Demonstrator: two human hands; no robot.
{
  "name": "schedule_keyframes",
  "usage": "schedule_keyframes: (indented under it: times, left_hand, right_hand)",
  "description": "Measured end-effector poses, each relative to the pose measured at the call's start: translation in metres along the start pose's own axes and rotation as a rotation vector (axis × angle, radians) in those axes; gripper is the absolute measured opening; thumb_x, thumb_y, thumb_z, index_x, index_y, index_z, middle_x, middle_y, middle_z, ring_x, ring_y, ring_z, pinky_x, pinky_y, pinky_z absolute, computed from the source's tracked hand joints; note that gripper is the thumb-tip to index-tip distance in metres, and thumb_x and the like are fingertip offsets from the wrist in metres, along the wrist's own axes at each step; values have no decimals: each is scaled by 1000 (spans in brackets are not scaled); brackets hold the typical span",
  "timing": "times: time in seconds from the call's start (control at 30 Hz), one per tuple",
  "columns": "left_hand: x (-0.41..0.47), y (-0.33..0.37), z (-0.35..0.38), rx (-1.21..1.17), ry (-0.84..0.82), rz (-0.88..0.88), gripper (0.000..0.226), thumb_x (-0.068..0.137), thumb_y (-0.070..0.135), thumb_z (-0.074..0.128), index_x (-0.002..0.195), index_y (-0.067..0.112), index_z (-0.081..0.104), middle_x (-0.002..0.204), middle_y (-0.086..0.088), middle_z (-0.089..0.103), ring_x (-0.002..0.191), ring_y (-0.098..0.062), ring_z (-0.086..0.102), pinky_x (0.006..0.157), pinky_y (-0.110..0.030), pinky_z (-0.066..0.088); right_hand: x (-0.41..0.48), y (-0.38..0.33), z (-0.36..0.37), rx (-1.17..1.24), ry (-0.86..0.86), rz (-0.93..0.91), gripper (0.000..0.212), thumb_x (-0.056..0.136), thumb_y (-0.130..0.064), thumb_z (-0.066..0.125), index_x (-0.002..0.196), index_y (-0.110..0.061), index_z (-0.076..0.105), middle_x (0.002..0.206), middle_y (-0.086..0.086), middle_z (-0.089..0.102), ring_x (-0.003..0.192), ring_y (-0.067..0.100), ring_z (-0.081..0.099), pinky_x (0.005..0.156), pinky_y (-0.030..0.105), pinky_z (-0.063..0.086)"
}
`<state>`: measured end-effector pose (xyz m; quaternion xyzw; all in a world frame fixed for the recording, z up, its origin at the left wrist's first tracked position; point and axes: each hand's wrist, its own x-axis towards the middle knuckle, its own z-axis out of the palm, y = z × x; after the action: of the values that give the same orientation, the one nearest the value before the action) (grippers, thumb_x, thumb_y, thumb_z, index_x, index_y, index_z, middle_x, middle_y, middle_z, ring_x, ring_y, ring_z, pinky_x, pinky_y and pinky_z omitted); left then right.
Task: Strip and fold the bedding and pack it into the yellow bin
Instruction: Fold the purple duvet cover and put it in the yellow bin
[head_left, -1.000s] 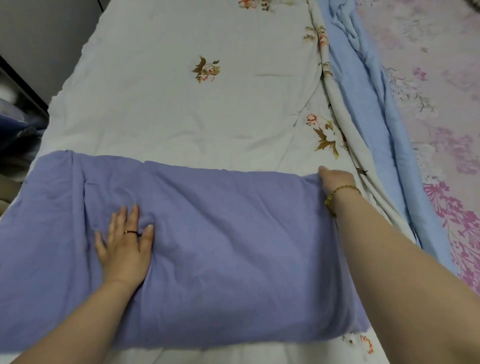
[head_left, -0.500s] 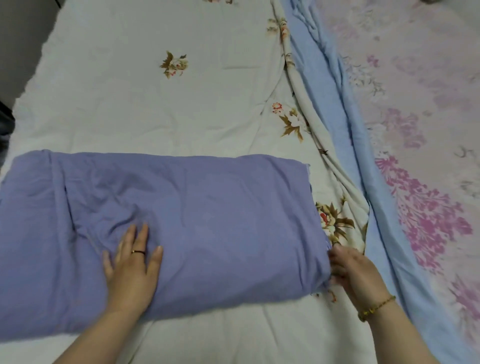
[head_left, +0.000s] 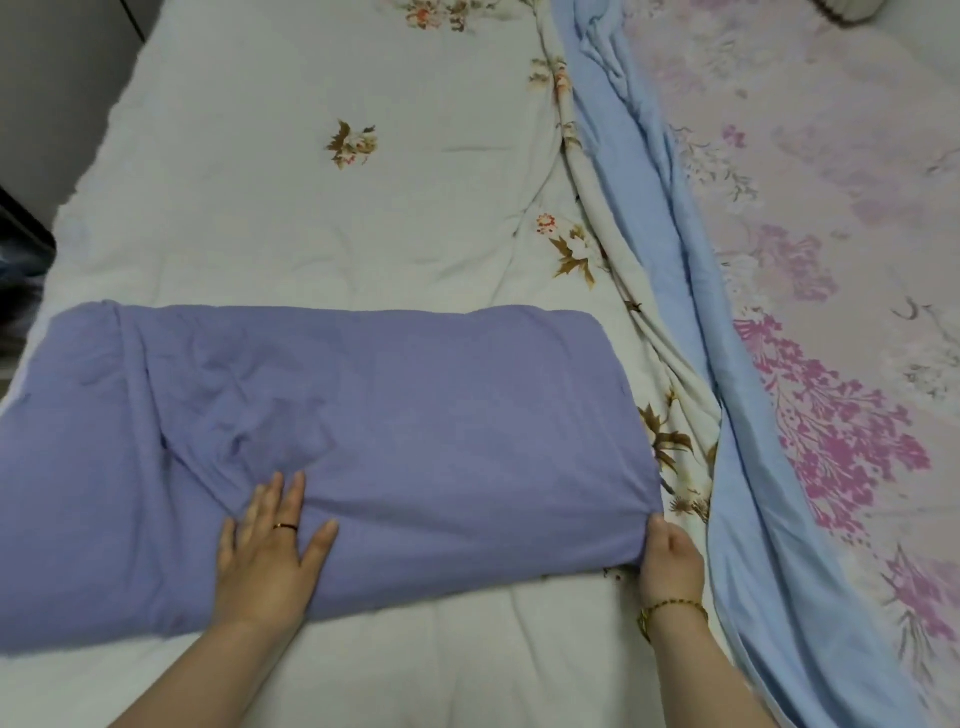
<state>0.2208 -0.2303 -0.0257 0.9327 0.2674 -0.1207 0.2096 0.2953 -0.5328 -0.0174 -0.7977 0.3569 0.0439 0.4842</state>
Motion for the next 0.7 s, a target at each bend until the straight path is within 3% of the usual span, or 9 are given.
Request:
schedule_keyframes:
  times: [0.07,0.13,0.17,0.23,0.3,0.37,0.47,0.57,0.7]
  left_hand:
    - [1,0,-2,49,-53,-5,83,72,55,12,148,24,6,157,0,4,145,-17,4,115,-32,0]
    - [2,-3,-8,94,-85,-17,71,85,57,10,148,25,2,158,1,1,145,-15,2,115,-31,0]
    - [1,-6,-14,93,-69,-30,64,94,54,17,149,24,4,158,0,3,145,-15,5,115,-33,1]
    - [-6,-16,-23,23,43,-60,60,96,40,38,148,17,17,156,-7,14,144,-21,13,116,-36,5]
    - [-14,-39,-37,-48,228,-167,56,92,26,52,141,7,35,150,-18,27,140,-33,22,114,-43,10]
    - [-17,-71,-54,-81,369,-332,56,87,20,60,136,0,42,145,-25,34,135,-40,27,111,-49,15]
    - [-9,-124,-72,-240,319,-570,65,82,30,66,135,0,41,139,-25,41,125,-44,39,103,-54,33]
    - [-3,-151,-85,-604,281,-567,61,79,29,71,125,-2,48,125,-24,54,111,-42,51,94,-48,42]
    - [-3,-163,-90,-648,393,-577,27,87,18,62,102,-4,57,107,-25,60,98,-39,53,79,-37,37]
  right_hand:
    - [2,1,10,-73,36,55,30,96,-15,40,72,-1,49,68,13,47,78,27,44,64,30,31]
    - [-3,-11,14,-241,162,49,19,91,-8,46,105,0,56,99,24,57,99,39,50,82,40,39]
    - [-8,-21,17,-331,207,-9,34,87,-1,48,121,0,52,118,26,54,113,42,46,94,45,37]
    - [-21,-37,22,-428,239,-227,51,78,9,50,128,2,48,133,27,46,125,43,38,106,49,27]
    - [-41,-48,40,-504,141,-428,51,77,8,53,128,3,48,138,24,42,131,40,34,111,46,19]
    - [-66,-57,68,-604,-74,-589,49,85,-4,53,133,-2,45,145,18,36,137,34,28,115,40,12]
    - [-100,-58,113,-782,-368,-738,55,88,-25,23,139,-10,40,151,11,28,141,25,21,117,37,3]
    - [-130,-65,146,-881,-382,-715,50,95,-27,19,144,-16,29,155,6,15,144,20,11,117,35,-3]
    - [-158,-68,173,-1023,-426,-714,58,98,-42,28,148,-20,8,157,3,-3,145,19,-2,116,35,-6]
